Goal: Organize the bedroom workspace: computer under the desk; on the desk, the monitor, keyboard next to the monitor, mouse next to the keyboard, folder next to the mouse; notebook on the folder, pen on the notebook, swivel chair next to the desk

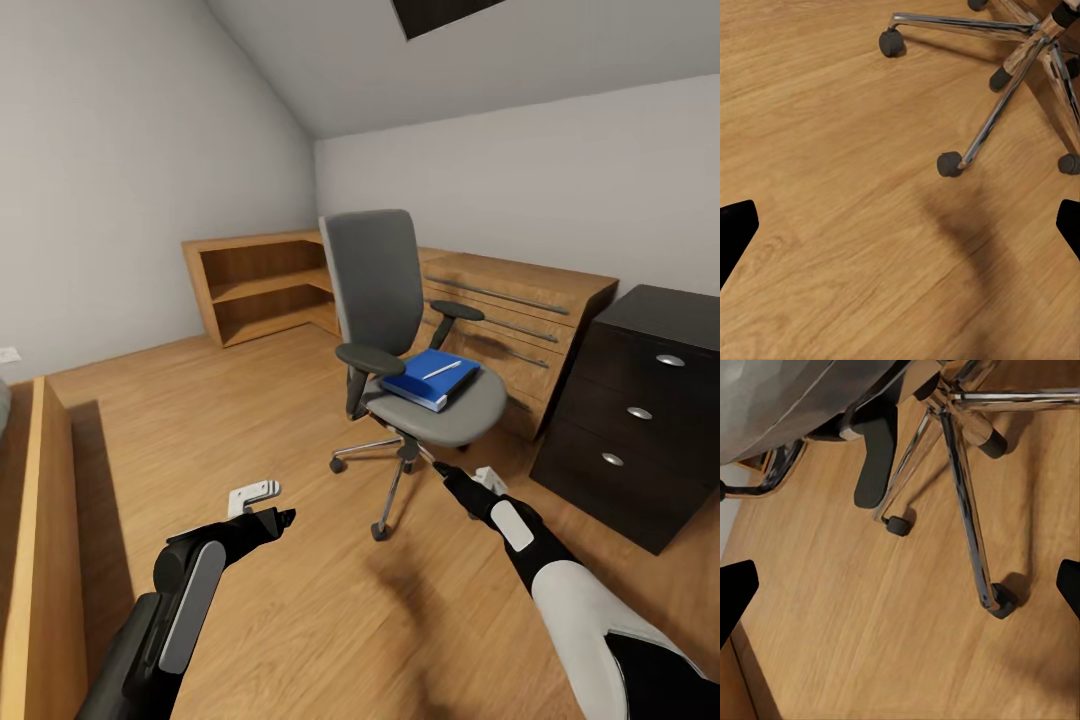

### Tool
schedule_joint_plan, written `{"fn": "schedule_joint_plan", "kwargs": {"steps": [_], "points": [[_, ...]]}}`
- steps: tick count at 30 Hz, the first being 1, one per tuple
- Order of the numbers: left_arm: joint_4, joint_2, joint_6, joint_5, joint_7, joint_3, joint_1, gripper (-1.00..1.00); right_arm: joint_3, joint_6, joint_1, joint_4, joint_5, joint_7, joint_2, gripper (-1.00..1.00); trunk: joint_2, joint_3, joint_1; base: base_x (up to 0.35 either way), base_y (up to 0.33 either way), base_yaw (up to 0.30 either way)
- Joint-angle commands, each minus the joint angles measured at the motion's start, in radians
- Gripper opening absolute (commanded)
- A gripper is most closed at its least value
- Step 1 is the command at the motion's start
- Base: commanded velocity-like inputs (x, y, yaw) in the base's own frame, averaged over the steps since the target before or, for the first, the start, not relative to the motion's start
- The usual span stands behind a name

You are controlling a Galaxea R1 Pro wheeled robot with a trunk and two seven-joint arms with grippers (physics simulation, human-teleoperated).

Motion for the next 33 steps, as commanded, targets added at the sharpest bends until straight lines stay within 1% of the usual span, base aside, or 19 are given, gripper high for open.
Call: {"fn": "schedule_joint_plan", "kwargs": {"steps": [1,4,8,22,33], "points": [[-0.001,0.0,0.003,0.011,0.009,0.0,-0.001,1.0,-0.004,0.007,0.0,-0.001,-0.006,0.002,0.0,1.0,0.0,-0.001,0.0,0.0,0.0,0.0],[-0.001,0.0,0.003,0.01,0.009,0.0,-0.001,1.0,-0.005,0.007,0.0,-0.001,-0.002,0.006,0.001,1.0,0.0,-0.001,0.0,0.087,0.0,0.0],[0.0,0.0,0.003,0.01,0.009,0.0,-0.001,1.0,-0.004,0.007,0.0,-0.001,-0.001,0.011,0.001,1.0,0.0,-0.001,0.0,0.238,0.0,0.0],[0.001,0.0,0.003,0.01,0.009,0.0,-0.001,1.0,-0.005,0.006,0.0,-0.001,0.001,0.016,0.004,1.0,0.0,-0.001,0.0,0.315,0.001,0.0],[0.001,0.0,0.003,0.011,0.009,0.0,-0.001,1.0,-0.005,0.006,0.0,-0.001,0.002,0.016,0.004,1.0,0.0,-0.001,0.0,0.301,0.058,0.0]]}}
